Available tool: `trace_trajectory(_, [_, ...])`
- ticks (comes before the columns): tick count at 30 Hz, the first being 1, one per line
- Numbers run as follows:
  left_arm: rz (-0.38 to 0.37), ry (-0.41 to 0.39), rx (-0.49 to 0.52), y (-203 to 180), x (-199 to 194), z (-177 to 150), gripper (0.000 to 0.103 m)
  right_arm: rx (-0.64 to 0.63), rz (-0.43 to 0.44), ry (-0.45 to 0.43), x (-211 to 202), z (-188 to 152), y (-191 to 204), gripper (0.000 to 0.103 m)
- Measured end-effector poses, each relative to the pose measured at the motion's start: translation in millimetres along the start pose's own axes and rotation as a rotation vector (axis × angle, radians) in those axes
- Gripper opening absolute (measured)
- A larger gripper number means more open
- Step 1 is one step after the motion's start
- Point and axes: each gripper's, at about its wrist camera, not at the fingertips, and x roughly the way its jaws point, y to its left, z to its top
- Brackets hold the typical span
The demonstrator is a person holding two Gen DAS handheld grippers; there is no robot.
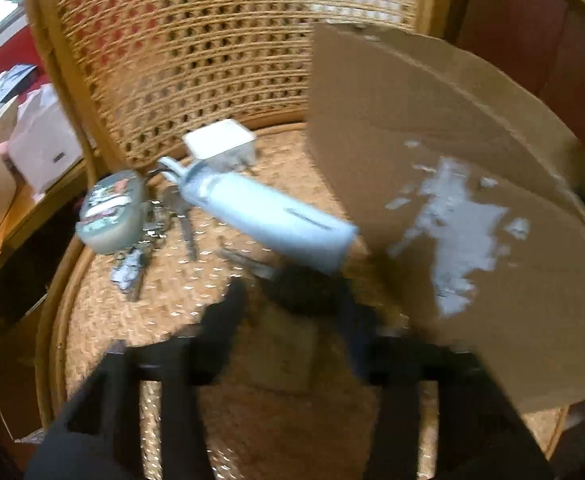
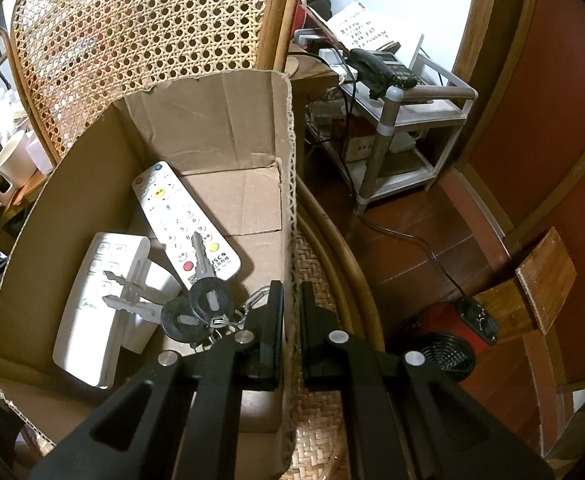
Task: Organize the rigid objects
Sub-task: 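Grasp the black key with beige tag using the left tool, then carry the black key into the cardboard box and release it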
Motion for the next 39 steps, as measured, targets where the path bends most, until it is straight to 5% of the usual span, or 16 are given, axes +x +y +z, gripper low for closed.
trace_trajectory(3, [-0.089, 0.042, -0.057, 4.2, -1.8, 3.3, 0.031, 0.003, 0.001, 0.000, -0.9, -0.6, 0.6, 0.007])
trace_trajectory(6, [-0.066, 0.066, -0.222, 22.6, -4.0, 5.1, 0.031, -0.006, 0.008, 0.001, -1.0, -0.2, 0.9, 0.007])
trace_trajectory(9, [-0.133, 0.057, -0.296, 33.4, -4.9, 2.8, 0.031, -0.001, 0.009, -0.001, -1.0, 0.1, 0.5, 0.007])
trace_trajectory(12, [-0.063, 0.028, -0.240, 31.7, -11.9, 2.2, 0.031, -0.006, 0.008, 0.000, -0.6, -0.3, 0.1, 0.007])
trace_trajectory(29, [0.004, -0.092, -0.180, 33.2, -87.9, -11.2, 0.030, 0.002, 0.011, 0.005, 0.7, 1.0, -0.4, 0.007])
trace_trajectory(39, [0.071, -0.355, -0.074, -15.3, -164.8, 5.1, 0.031, -0.004, 0.009, 0.006, 0.8, 0.5, -0.8, 0.007])
